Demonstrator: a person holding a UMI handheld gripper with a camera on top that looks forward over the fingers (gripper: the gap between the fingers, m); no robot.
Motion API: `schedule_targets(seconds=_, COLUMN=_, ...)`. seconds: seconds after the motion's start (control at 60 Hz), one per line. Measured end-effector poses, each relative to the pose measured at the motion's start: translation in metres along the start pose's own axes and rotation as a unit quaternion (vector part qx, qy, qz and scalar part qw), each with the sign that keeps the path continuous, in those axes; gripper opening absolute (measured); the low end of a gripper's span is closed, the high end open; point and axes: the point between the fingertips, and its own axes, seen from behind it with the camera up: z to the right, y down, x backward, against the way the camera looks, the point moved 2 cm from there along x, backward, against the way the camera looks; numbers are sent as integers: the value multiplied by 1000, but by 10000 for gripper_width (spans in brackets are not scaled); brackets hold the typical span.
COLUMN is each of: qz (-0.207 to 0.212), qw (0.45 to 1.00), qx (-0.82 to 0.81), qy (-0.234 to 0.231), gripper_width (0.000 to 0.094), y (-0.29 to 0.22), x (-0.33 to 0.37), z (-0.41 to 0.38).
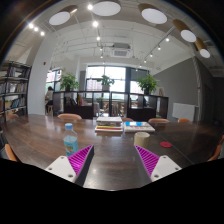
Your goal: Pour water
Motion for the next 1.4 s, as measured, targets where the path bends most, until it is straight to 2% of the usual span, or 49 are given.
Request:
schedule_targets(seconds=0.15, qz=-10, qw=1000, qx=-4, qy=-11, gripper_width=807, y=17, x=-7, z=-25)
schedule_targets(seconds=0.283, qz=-15, qw=1000, qx=-6, qy=-18, gripper_width=813, y=53, x=-31, z=-92)
schedule_targets(seconds=0.5, qz=-5, qw=998, qx=-21, qy=-54, gripper_width=807, y=53, x=-73, z=-170)
schedule_targets(seconds=0.733, qz=2, qw=998, qx=-41, qy=-42, gripper_width=806, y=41, x=-130, z=-187)
schedule_targets(seconds=0.9, qz=-17, qw=998, qx=-33, qy=-54, gripper_width=777, y=54, x=-165, z=-197)
schedule_targets(seconds=1.0, qz=-16, qw=998, qx=-18, qy=-59, gripper_width=683, y=54, x=-176, z=-200)
schedule_targets(seconds=1.033, qz=-10, qw=998, qx=-12, qy=-55, gripper_width=620, y=52, x=-179, z=-198)
schedule_targets(seconds=1.083, qz=-13, qw=999, qx=-14, qy=-42, gripper_width=473, y=54, x=-182, z=-191)
schedule_targets(seconds=1.1, qz=-13, qw=999, qx=-15, qy=-41, gripper_width=457, y=49, x=-184, z=-190)
schedule_targets(seconds=1.217, qz=-8, qw=997, qx=-43, qy=-58, gripper_width=390, y=51, x=-182, z=-190)
schedule_targets(seconds=1.317, qz=-5, qw=997, qx=-46, qy=-63, gripper_width=290, y=49, x=-185, z=-189)
schedule_targets(seconds=1.4, qz=-8, qw=996, qx=-43, qy=-76, gripper_width=291, y=49, x=-185, z=-195)
